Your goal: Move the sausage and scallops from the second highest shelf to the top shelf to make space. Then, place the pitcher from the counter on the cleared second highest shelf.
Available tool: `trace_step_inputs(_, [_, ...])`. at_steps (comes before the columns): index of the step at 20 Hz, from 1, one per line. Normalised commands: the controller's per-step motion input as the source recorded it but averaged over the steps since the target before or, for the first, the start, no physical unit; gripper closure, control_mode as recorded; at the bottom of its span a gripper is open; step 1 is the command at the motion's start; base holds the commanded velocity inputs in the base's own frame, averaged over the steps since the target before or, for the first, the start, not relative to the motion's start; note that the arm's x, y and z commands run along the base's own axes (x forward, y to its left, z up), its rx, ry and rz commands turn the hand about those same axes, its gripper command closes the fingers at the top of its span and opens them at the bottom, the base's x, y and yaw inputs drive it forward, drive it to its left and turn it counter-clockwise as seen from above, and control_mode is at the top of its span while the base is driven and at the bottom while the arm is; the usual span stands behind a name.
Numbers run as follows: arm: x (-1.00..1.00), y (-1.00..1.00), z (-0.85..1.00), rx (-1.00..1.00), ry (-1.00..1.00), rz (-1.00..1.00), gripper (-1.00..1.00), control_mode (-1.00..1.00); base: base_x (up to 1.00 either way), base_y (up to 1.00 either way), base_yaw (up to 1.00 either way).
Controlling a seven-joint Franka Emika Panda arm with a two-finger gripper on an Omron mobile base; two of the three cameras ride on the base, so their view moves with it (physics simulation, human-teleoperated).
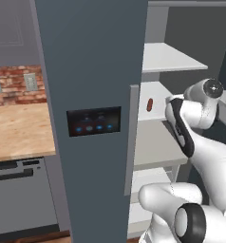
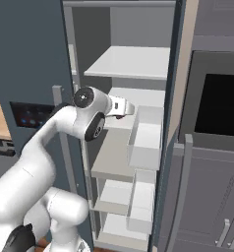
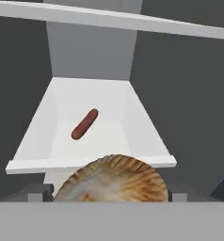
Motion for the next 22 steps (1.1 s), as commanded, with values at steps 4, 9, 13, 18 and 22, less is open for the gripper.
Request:
trace_step_inputs(4, [-0.49,0.09,1.0,-0.04,-0.05,0.0,1.0,-1.0,0.0,0.0,0.0])
trace_step_inputs(9, [-0.39,0.13,1.0,-0.04,-0.05,0.0,1.0,-1.0,0.0,0.0,0.0])
trace_step_inputs(13, [-0.13,0.08,0.99,-0.01,-0.02,0.0,1.0,-1.0,0.0,0.0,0.0])
trace_step_inputs(18, [0.11,0.01,0.57,0.0,0.0,0.0,1.0,-1.0,0.0,0.0,0.0])
trace_step_inputs(22, [0.57,0.0,-0.04,0.05,0.0,0.0,1.0,-1.0,0.0,0.0,0.0])
